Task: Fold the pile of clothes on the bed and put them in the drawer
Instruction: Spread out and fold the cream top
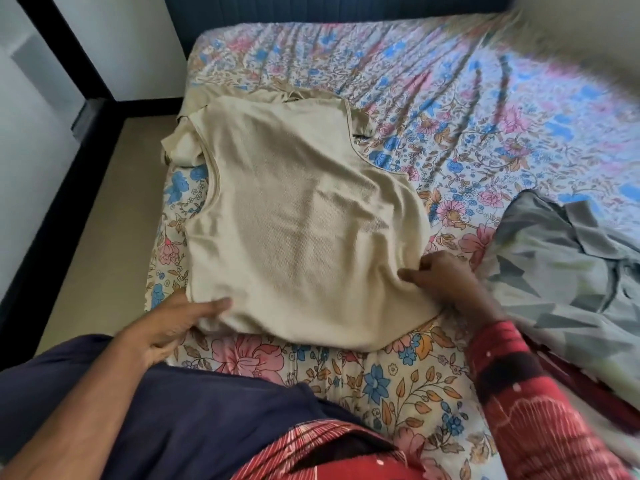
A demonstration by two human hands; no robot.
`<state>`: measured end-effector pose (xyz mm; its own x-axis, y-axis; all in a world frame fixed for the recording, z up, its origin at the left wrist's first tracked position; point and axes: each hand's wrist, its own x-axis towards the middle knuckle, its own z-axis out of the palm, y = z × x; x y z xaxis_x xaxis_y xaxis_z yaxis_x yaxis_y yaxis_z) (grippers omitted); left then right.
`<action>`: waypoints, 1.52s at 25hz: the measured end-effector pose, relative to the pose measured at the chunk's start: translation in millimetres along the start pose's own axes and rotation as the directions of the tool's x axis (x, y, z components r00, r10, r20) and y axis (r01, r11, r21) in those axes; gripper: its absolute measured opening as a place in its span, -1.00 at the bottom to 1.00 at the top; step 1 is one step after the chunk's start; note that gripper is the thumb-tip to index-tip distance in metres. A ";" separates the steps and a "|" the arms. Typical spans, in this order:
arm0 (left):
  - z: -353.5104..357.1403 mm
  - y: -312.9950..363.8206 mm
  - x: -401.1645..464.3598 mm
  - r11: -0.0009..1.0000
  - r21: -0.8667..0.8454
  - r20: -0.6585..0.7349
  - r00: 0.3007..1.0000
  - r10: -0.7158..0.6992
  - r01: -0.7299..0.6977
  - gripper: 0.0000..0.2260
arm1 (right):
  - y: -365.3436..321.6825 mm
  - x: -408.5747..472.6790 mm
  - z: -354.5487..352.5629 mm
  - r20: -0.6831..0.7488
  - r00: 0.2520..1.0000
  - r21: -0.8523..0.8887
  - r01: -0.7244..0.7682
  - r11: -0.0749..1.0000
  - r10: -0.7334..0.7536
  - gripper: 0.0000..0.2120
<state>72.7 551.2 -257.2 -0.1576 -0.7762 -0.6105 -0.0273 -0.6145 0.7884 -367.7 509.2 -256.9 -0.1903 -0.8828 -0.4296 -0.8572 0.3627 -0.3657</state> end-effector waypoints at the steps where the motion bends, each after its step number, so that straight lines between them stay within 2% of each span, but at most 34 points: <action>1: -5.3 -3.7 -2.3 0.999 -0.045 -0.039 0.999 0.011 -0.012 -0.04 | 3.1 -14.7 9.4 -0.068 0.996 0.043 0.064 0.997 -0.061 -0.69; 2: -8.1 -5.0 -5.3 0.993 -0.114 -0.071 0.997 0.028 -0.036 -0.10 | 5.6 -24.9 17.3 -0.184 0.978 0.137 0.124 0.983 -0.098 -0.72; 4: -4.3 -4.8 -17.9 0.982 -0.155 -0.081 0.992 0.097 -0.109 -0.22 | 8.5 -36.2 22.2 -0.373 0.928 0.410 0.174 0.895 -0.009 -0.75; 5: -3.8 -6.3 -21.0 0.981 -0.135 -0.063 0.989 0.131 -0.138 -0.19 | 10.7 -39.1 21.2 -0.364 0.930 0.566 0.176 0.806 0.053 -0.76; 7: -5.0 -10.3 -27.5 0.991 -0.060 -0.002 0.993 0.118 -0.117 -0.19 | 14.0 -46.0 18.1 -0.137 0.988 0.849 0.077 0.522 0.077 -0.63; 8: -5.9 -13.2 -29.0 0.996 -0.022 0.038 0.996 0.082 -0.081 -0.31 | 16.6 -48.8 16.4 -0.010 1.000 0.898 -0.002 0.440 0.023 -0.56; 9: -7.1 -17.4 -27.7 0.999 0.028 0.046 0.998 0.041 -0.043 -0.44 | 16.9 -52.3 12.9 0.063 0.998 0.905 -0.046 0.424 -0.024 -0.55; 11: -10.5 -24.5 -22.4 0.997 0.078 -0.037 0.999 0.003 0.000 -0.59 | 15.5 -52.2 5.7 0.048 0.998 0.915 -0.027 0.403 -0.043 -0.60; 12: -11.9 -26.2 -19.8 0.998 0.068 -0.073 0.997 0.002 0.003 -0.65 | 16.8 -48.6 1.9 0.016 0.998 0.940 0.007 0.342 -0.063 -0.62; 13: -11.9 -26.3 -18.2 0.998 0.066 -0.101 0.995 0.005 0.002 -0.72 | 18.1 -44.5 -1.2 0.014 0.994 0.976 0.011 0.217 -0.112 -0.62; 14: -12.0 -25.7 -16.6 0.997 0.072 -0.124 0.992 -0.003 0.012 -0.76 | 19.2 -39.8 -2.7 0.045 0.983 0.998 -0.037 0.049 -0.180 -0.56; 15: -12.0 -25.5 -15.0 0.996 0.090 -0.138 0.990 -0.016 0.028 -0.78 | 20.0 -32.8 -3.3 0.099 0.968 0.988 -0.124 -0.096 -0.229 -0.43; 16: -11.2 -24.8 -15.4 0.992 0.117 -0.139 0.990 -0.027 0.044 -0.78 | 21.0 -26.5 -5.0 0.164 0.958 0.963 -0.207 -0.170 -0.237 -0.30; 17: -11.0 -23.1 -15.1 0.986 0.155 -0.137 0.990 -0.034 0.055 -0.78 | 22.0 -20.4 -7.6 0.222 0.954 0.950 -0.259 -0.177 -0.204 -0.25; 18: -8.5 -19.1 -15.8 0.979 0.193 -0.136 0.990 -0.034 0.060 -0.75 | 21.0 -16.4 -11.9 0.265 0.949 0.946 -0.290 -0.143 -0.171 -0.27; 19: -8.0 -17.2 -13.7 0.971 0.232 -0.144 0.989 -0.025 0.058 -0.72 | 18.0 -15.9 -17.4 0.274 0.954 0.958 -0.282 -0.048 -0.123 -0.32; 20: -6.9 -14.3 -12.2 0.961 0.271 -0.175 0.984 -0.015 0.062 -0.70 | 14.1 -18.3 -22.4 0.245 0.968 0.963 -0.237 0.128 -0.050 -0.38; 21: -7.1 -12.9 -9.2 0.951 0.303 -0.217 0.976 0.006 0.061 -0.71 | 14.1 -21.8 -26.2 0.158 0.987 0.913 -0.162 0.374 0.042 -0.41; 22: -7.8 -10.7 -6.3 0.946 0.319 -0.270 0.962 0.030 0.060 -0.74 | 15.0 -28.0 -29.8 -0.009 0.991 0.764 -0.079 0.641 0.133 -0.40; 23: -11.4 -9.9 -2.6 0.942 0.331 -0.324 0.944 0.065 0.048 -0.77 | 15.2 -35.9 -33.5 -0.223 0.964 0.545 0.000 0.839 0.145 -0.37; 24: -10.9 -8.4 0.3 0.936 0.350 -0.374 0.922 0.096 0.045 -0.79 | 13.2 -46.3 -37.2 -0.386 0.920 0.341 0.076 0.937 0.066 -0.36; 26: -8.8 -3.4 10.6 0.900 0.434 -0.426 0.888 0.170 0.036 -0.81 | 7.6 -65.9 -44.1 -0.548 0.830 0.113 0.190 0.975 -0.098 -0.35; 27: -6.6 1.4 16.2 0.863 0.504 -0.446 0.867 0.222 0.039 -0.78 | 6.9 -67.7 -45.5 -0.596 0.791 0.056 0.210 0.976 -0.136 -0.34; 28: -3.0 7.1 21.6 0.826 0.561 -0.470 0.841 0.269 0.049 -0.76 | 5.3 -67.0 -47.1 -0.599 0.787 -0.008 0.181 0.984 -0.149 -0.34; 31: 4.4 22.9 35.4 0.825 0.563 -0.536 0.780 0.323 0.045 -0.70 | 9.5 -54.9 -40.5 -0.404 0.906 -0.213 0.043 0.976 -0.128 -0.42; 33: 5.5 22.1 38.0 0.852 0.522 -0.563 0.771 0.297 0.052 -0.72 | 17.0 -51.5 -41.9 -0.373 0.926 -0.214 -0.031 0.976 -0.052 -0.56; 35: 3.6 15.1 32.9 0.887 0.458 -0.599 0.760 0.251 0.067 -0.77 | 20.5 -51.5 -46.9 -0.483 0.876 -0.178 -0.089 0.980 -0.009 -0.62; 37: 3.1 7.2 22.1 0.933 0.354 -0.622 0.761 0.186 0.062 -0.74 | 12.0 -56.5 -42.4 -0.575 0.816 -0.195 -0.059 0.979 -0.065 -0.60; 38: 5.6 2.8 15.3 0.961 0.273 -0.613 0.776 0.147 0.034 -0.73 | 3.6 -59.2 -32.3 -0.598 0.790 -0.201 0.014 0.980 -0.134 -0.62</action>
<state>64.7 538.4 -264.0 0.4790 -0.7792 -0.4042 -0.3013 -0.5784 0.7580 -375.0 553.1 -206.1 -0.3221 -0.9247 0.2029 -0.9383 0.2833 -0.1984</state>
